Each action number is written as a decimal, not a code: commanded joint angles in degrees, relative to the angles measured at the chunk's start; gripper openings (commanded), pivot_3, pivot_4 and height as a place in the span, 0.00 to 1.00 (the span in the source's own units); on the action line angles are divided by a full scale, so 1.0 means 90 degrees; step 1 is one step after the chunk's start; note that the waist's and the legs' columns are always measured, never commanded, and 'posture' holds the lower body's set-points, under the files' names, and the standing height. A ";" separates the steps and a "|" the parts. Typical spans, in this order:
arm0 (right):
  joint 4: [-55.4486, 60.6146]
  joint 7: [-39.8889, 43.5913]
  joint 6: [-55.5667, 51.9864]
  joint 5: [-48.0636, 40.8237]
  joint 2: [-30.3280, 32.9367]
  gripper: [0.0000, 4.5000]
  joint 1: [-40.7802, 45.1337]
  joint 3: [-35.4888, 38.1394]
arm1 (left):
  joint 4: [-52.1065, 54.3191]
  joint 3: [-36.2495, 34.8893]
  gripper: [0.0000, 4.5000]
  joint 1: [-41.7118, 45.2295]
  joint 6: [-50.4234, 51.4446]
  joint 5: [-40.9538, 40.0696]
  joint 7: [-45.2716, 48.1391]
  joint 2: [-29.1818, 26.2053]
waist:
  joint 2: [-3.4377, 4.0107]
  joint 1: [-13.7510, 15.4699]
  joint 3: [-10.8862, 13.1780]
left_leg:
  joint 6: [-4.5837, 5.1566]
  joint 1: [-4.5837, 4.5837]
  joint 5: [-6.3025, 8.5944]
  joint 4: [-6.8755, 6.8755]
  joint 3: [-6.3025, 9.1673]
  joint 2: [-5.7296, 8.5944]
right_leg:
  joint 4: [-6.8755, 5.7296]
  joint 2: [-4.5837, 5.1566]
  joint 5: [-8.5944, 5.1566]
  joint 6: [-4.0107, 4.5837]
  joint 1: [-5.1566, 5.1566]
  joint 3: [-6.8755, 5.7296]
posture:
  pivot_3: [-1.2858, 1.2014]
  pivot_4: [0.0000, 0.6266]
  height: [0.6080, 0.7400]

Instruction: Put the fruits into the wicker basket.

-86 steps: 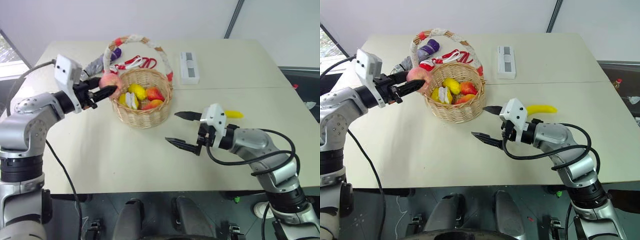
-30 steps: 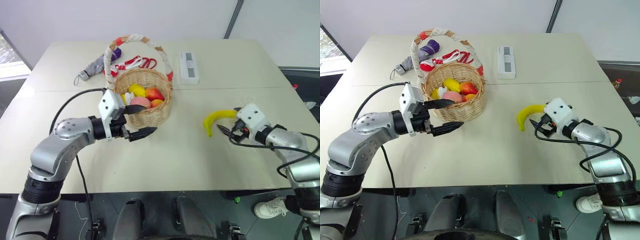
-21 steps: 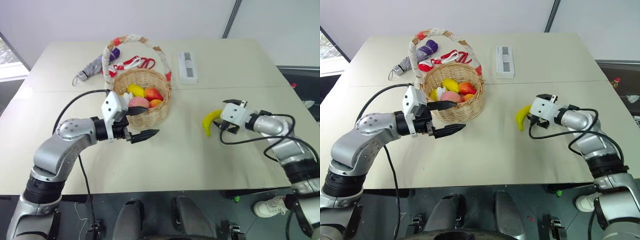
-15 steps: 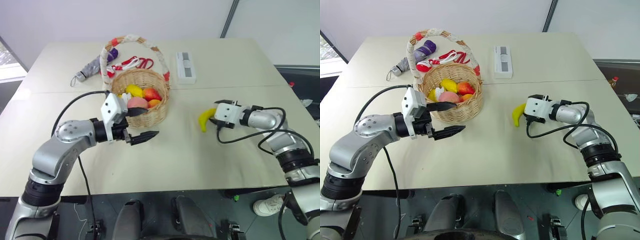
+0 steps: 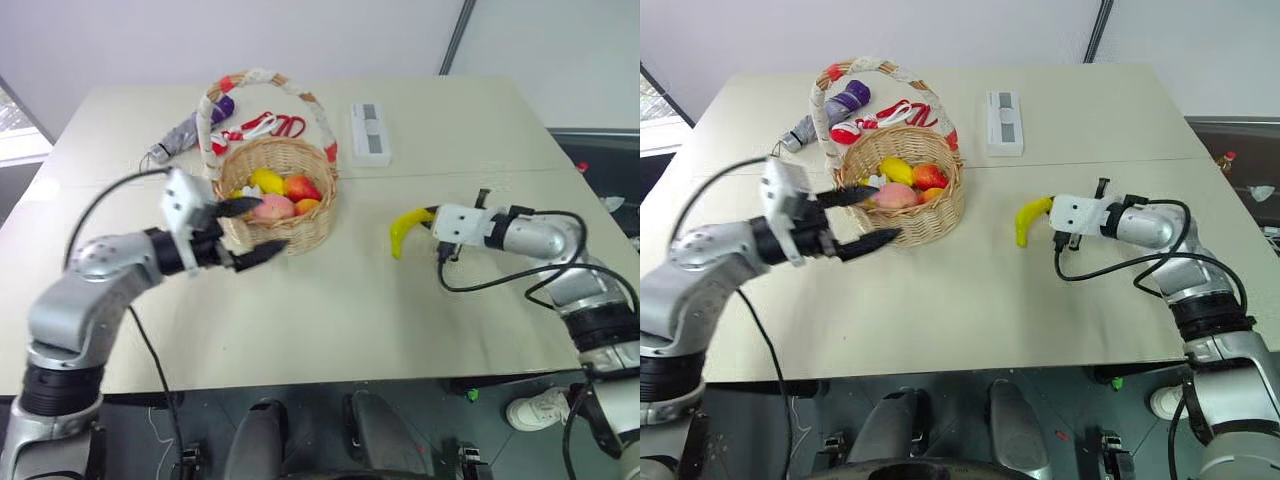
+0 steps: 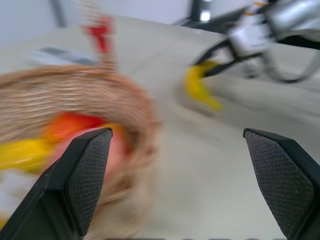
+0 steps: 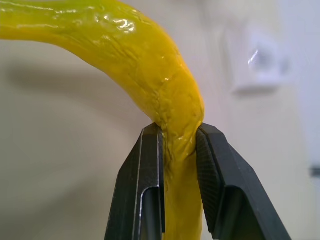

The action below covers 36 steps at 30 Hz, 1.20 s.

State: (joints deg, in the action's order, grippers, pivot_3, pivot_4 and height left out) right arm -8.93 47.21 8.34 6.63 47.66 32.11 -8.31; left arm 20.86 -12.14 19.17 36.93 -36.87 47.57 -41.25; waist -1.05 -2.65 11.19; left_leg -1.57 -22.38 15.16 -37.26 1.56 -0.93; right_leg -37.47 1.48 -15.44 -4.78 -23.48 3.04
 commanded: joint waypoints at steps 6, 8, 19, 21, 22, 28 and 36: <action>0.2861 -0.0070 -0.2644 -0.1507 -0.1892 0.12 0.0990 -0.0595 | -0.0622 -0.1300 1.00 -0.0684 -0.0311 -0.0182 0.0391 -0.0537 | -0.0001 0.0021 0.0000 | -0.0006 0.0004 -0.0003 -0.0004 0.0013 -0.0014 | -0.0010 0.0003 -0.0001 0.0004 0.0002 -0.0009 | 0.52 0.24 1.00; 0.2480 -0.0339 -0.2626 -0.1187 -0.2472 0.12 0.1428 -0.0921 | -0.0611 -0.1409 1.00 -0.0754 -0.0308 -0.0256 0.0369 -0.0522 | -0.0003 0.0027 -0.0001 | -0.0010 0.0003 -0.0006 -0.0004 0.0014 -0.0008 | -0.0011 0.0007 0.0000 0.0004 0.0002 -0.0011 | 0.52 0.24 1.00; -0.1533 -0.1580 -0.1174 0.0286 -0.4206 0.21 0.3496 -0.1558 | 0.0325 -0.1437 1.00 -0.1387 -0.0161 -0.0565 -0.0225 0.0012 | -0.0011 0.0023 -0.0005 | -0.0015 -0.0013 -0.0007 0.0012 0.0011 0.0005 | -0.0005 0.0036 0.0002 0.0006 -0.0019 -0.0012 | 0.52 0.24 1.00; -0.1843 -0.1573 -0.0967 0.0335 -0.4270 0.40 0.3571 -0.1519 | 0.0461 -0.1414 1.00 -0.1448 -0.0138 -0.0629 -0.0332 0.0085 | -0.0011 0.0020 -0.0005 | -0.0016 -0.0013 -0.0007 0.0013 0.0010 0.0005 | -0.0005 0.0037 0.0002 0.0006 -0.0019 -0.0012 | 0.52 0.24 1.00; -0.1848 -0.1575 -0.0908 0.0331 -0.4293 0.50 0.3562 -0.1479 | 0.0501 -0.1402 1.00 -0.1466 -0.0125 -0.0651 -0.0367 0.0101 | -0.0011 0.0011 -0.0005 | -0.0016 -0.0014 -0.0007 0.0013 0.0009 0.0005 | -0.0005 0.0037 0.0002 0.0006 -0.0020 -0.0011 | 0.52 0.24 1.00; -0.0903 -0.1303 -0.1183 0.0058 -0.4159 0.96 0.3153 -0.1169 | 0.0542 -0.1319 1.00 -0.1444 -0.0117 -0.0768 -0.0492 0.0092 | -0.0009 0.0004 -0.0004 | -0.0015 -0.0016 -0.0007 0.0018 0.0009 -0.0001 | -0.0009 0.0027 0.0002 0.0006 -0.0029 -0.0010 | 0.52 0.24 1.00; 0.1004 -0.1159 -0.2454 -0.0055 -0.3696 0.96 0.2169 -0.0984 | 0.0188 -0.0790 1.00 -0.0973 -0.0175 -0.0756 -0.0428 0.0201 | -0.0009 0.0016 -0.0005 | -0.0016 -0.0015 -0.0007 0.0012 0.0008 0.0006 | -0.0009 0.0030 0.0003 0.0005 -0.0022 -0.0011 | 0.52 0.24 1.00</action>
State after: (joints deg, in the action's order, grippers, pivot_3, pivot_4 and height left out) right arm -2.65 37.84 -13.56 5.39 14.64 51.40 -17.50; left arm 22.34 -19.49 9.52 36.10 -43.73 43.51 -39.46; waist -1.14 -2.50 11.15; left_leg -1.72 -22.49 15.09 -37.16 1.63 -0.88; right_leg -37.56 1.71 -15.42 -4.74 -23.67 2.95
